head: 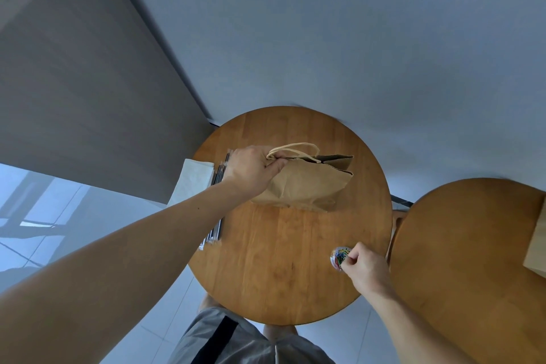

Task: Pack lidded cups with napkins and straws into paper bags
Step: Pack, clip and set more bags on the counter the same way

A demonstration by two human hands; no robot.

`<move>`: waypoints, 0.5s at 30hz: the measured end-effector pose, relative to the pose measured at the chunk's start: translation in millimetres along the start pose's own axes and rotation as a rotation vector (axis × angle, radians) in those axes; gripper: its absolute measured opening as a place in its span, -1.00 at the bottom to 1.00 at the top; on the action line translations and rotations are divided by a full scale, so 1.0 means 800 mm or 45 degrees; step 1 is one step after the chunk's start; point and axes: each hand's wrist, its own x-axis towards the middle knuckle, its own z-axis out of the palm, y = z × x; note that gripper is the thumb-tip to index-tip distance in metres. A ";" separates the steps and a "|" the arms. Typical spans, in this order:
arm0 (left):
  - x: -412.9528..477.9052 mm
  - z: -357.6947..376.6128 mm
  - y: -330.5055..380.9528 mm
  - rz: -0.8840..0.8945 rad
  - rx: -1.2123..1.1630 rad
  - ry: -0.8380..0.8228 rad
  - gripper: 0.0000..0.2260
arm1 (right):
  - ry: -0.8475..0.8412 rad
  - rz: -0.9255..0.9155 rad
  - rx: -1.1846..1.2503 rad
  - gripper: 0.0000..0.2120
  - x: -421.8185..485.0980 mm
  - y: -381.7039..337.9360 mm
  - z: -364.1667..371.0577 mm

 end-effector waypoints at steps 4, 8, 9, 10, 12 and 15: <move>0.000 -0.002 0.001 -0.007 0.014 -0.024 -0.82 | -0.011 -0.033 0.099 -0.88 -0.004 0.003 -0.003; -0.001 -0.005 0.003 -0.034 0.039 -0.067 -0.81 | 0.029 -0.108 0.235 -0.84 -0.010 -0.015 -0.012; 0.000 -0.006 0.004 -0.040 0.035 -0.073 -0.81 | 0.043 -0.138 0.274 -0.85 -0.011 -0.026 -0.017; 0.000 -0.007 0.005 -0.041 0.033 -0.079 -0.81 | 0.044 -0.175 0.304 -0.85 -0.013 -0.039 -0.024; 0.000 -0.009 0.008 -0.039 0.053 -0.100 -0.83 | -0.003 -0.290 0.361 -0.80 -0.016 -0.071 -0.041; 0.002 -0.013 0.010 -0.048 0.083 -0.137 -0.82 | 0.048 -0.505 0.447 -0.81 -0.021 -0.126 -0.071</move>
